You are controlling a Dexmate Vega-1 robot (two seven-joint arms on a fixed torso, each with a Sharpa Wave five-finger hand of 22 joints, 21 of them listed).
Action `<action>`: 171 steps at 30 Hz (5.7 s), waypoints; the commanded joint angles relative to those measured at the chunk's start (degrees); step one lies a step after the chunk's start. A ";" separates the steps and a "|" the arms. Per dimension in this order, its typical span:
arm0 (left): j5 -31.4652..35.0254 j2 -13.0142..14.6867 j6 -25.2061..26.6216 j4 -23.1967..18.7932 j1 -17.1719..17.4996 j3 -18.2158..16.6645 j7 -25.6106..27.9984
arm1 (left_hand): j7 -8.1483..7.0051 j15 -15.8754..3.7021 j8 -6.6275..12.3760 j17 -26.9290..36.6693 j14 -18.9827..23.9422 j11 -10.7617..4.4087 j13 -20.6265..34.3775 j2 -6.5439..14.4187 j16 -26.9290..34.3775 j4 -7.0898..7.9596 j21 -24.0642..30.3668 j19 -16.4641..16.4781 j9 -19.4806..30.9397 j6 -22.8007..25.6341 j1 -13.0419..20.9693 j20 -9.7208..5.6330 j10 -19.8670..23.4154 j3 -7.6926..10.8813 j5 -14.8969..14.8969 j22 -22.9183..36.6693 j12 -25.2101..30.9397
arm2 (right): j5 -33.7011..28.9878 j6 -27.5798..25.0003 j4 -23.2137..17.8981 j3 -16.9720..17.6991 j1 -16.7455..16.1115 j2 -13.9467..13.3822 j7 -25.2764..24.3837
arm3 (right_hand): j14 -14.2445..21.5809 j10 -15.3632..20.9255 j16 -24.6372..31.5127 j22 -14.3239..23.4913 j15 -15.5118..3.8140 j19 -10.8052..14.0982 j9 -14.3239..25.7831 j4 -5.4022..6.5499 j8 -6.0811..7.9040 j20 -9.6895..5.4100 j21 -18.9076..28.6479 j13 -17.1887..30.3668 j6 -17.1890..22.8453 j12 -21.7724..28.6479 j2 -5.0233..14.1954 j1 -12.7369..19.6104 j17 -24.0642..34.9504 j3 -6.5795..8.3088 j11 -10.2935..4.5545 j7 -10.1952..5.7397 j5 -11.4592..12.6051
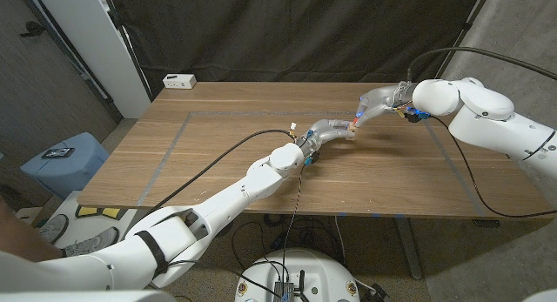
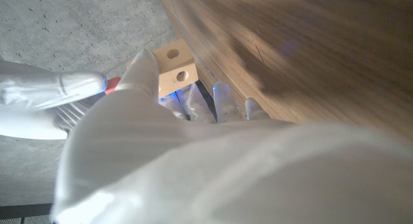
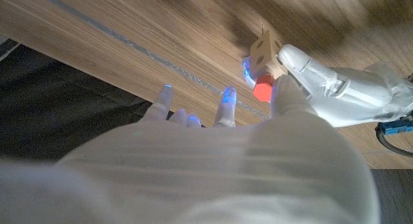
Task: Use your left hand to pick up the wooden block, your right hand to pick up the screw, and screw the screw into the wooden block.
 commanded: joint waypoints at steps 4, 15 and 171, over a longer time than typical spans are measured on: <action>-0.24 -0.62 -0.43 1.54 -0.70 -0.05 -0.32 | -0.08 -4.57 0.44 0.14 0.19 -0.32 0.25 -0.22 -0.09 0.23 0.29 0.20 0.22 0.47 0.62 -0.22 1.03 0.68 0.34 0.20 0.88 | -1.68 0.10 0.02 -0.10 0.04 0.32 1.02 | -0.33 -0.95 0.36 0.17 -0.21 -0.22 0.15 -0.09 -0.12 -0.12 0.20 0.11 0.48 0.34 0.14 1.29 0.18 0.77 -0.27 -0.87 -0.60; -0.22 -0.76 -0.55 1.83 -0.85 0.01 -0.39 | 0.05 -4.48 0.36 0.22 0.31 -0.31 0.25 -0.47 -0.06 0.58 0.30 0.23 0.21 0.54 0.24 -0.21 1.10 0.70 0.27 0.20 0.80 | -2.53 0.59 0.12 -0.08 -0.21 0.93 0.51 | -0.34 -0.57 0.55 0.17 -0.57 0.02 0.22 -0.16 0.69 -0.45 0.32 0.10 3.06 0.77 -0.04 2.90 0.21 1.65 -0.41 -1.32 -1.24; -0.95 0.02 -0.16 -0.21 0.49 -0.50 0.04 | 0.34 -3.64 -0.62 0.43 -0.24 -0.44 0.86 0.29 0.20 1.34 0.33 0.36 0.49 -0.69 1.51 0.21 0.90 1.74 -0.15 0.19 0.33 | -9.89 -11.92 -3.76 -0.12 -7.50 4.73 -15.17 | 19.22 28.69 3.73 0.26 -7.80 10.49 -1.07 4.32 14.69 -3.55 0.60 -0.55 46.74 3.86 -3.35 -9.55 0.48 3.81 -5.58 -0.32 -2.72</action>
